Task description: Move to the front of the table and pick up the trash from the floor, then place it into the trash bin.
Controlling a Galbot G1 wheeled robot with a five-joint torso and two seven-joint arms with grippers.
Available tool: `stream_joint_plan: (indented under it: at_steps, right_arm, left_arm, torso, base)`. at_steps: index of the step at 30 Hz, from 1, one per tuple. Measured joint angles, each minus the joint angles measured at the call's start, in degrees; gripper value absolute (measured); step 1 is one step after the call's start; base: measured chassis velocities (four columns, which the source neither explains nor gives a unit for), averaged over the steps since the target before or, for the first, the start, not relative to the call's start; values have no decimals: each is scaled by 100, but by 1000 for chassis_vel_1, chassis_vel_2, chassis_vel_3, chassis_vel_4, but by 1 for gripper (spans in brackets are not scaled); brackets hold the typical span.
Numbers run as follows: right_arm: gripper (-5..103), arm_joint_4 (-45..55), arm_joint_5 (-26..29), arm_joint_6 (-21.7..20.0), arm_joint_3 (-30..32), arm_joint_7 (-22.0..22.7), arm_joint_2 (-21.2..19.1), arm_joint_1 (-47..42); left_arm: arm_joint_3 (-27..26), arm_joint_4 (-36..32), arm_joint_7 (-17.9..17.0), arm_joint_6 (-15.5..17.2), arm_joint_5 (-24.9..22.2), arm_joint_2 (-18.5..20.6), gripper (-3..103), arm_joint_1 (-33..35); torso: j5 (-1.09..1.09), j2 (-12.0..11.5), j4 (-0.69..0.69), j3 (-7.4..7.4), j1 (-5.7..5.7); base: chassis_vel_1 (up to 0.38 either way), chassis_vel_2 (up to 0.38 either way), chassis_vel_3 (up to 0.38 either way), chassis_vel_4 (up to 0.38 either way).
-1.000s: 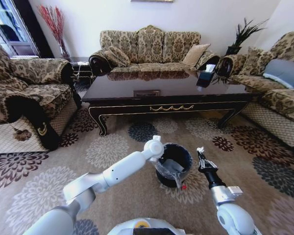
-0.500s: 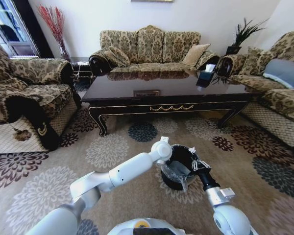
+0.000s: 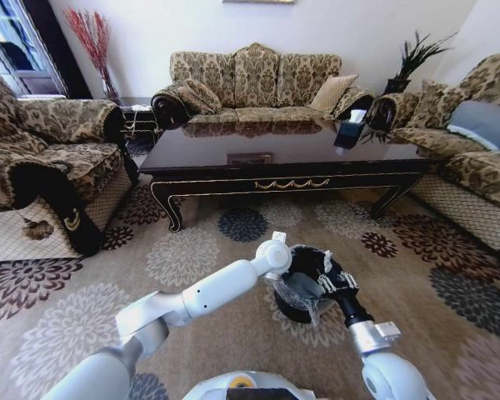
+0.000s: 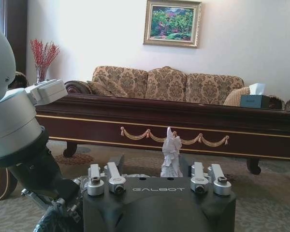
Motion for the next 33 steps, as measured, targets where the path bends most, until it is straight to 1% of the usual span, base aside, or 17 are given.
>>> stream_joint_plan:
  at_steps: [1,2,6,8,11,15,17,19,20,21,24,26,27,28,30,31,33]
  right_arm:
    - [66,3,-35,0,0,-5,1,-13]
    - [66,3,-35,0,0,-5,1,-13]
    - [87,50,-121,23,-2,-70,-9,-63]
    - [87,50,-121,24,-2,-72,-9,-64]
    - [99,72,-327,124,-18,-300,-20,-161]
    - [100,36,-725,191,-15,-470,-23,-274]
    - [100,154,-196,-8,-78,-489,-37,-353]
    - [100,205,24,-95,-88,-514,-37,-364]
    - [100,311,533,-241,-91,-626,-36,-379]
    - [100,361,732,-405,-112,-529,-16,-349]
    - [100,249,551,-441,-73,-406,18,-188]
    - [100,271,632,-611,-65,-314,-3,-185]
    - [100,265,404,-624,-55,-254,16,-172]
    - [100,216,-3,-447,12,-333,46,-131]
    - [100,351,-38,-663,2,-303,91,-211]
    - [100,345,-247,-557,27,-325,124,-195]
    - [100,372,-305,-461,96,-471,139,-195]
  left_arm:
    - [0,-23,-7,-2,-1,23,0,1]
    - [0,-23,-7,-2,-1,23,0,1]
    - [-2,-90,-33,-10,-43,89,0,-3]
    - [-2,-91,-34,-10,-44,90,0,-4]
    - [-9,-91,-55,-14,-49,82,0,-12]
    - [-14,-51,-69,-14,-48,23,0,-10]
    - [-18,-45,-71,-15,-48,0,0,2]
    - [-19,-45,-71,-15,-48,-5,0,7]
    - [-23,-45,-71,-15,-48,-12,0,17]
    - [-29,-43,-73,-15,-47,-15,0,22]
    - [-42,-42,-73,-15,-48,-21,0,27]
    - [-51,-42,-75,-15,-43,-18,0,33]
    - [-57,-43,-75,-15,-43,-9,0,37]
    - [-66,-47,-74,-15,-47,4,0,50]
    - [-78,-48,-77,-15,-43,32,0,64]
    - [-79,-50,-77,-15,-44,39,0,68]
    - [-87,-53,-77,-15,-46,45,0,74]
  torso:
    - [0,0,1,0,0]
    - [0,0,1,0,0]
    - [0,-1,0,0,0]
    - [0,-1,0,0,0]
    - [0,-1,1,0,0]
    - [0,-1,0,0,0]
    - [0,-1,0,0,0]
    - [0,-1,-1,0,0]
    - [0,-1,0,0,0]
    - [-2,-1,0,0,0]
    - [1,-1,2,0,0]
    - [0,-1,2,0,0]
    - [-1,-1,0,1,0]
    - [1,-1,0,0,0]
    - [-2,-1,-2,0,0]
    - [-1,-1,-1,0,0]
    - [1,-2,1,0,0]
  base:
    - [0,0,0,0]
    - [0,0,0,0]
    - [0,0,0,0]
    - [0,0,0,0]
    - [0,0,0,0]
    - [0,0,0,0]
    - [0,0,0,0]
    - [0,0,0,0]
    - [0,0,0,0]
    - [0,0,0,0]
    - [0,0,0,0]
    - [0,0,0,0]
    - [0,0,0,0]
    - [0,0,0,0]
    - [0,0,0,0]
    - [0,0,0,0]
    - [0,0,0,0]
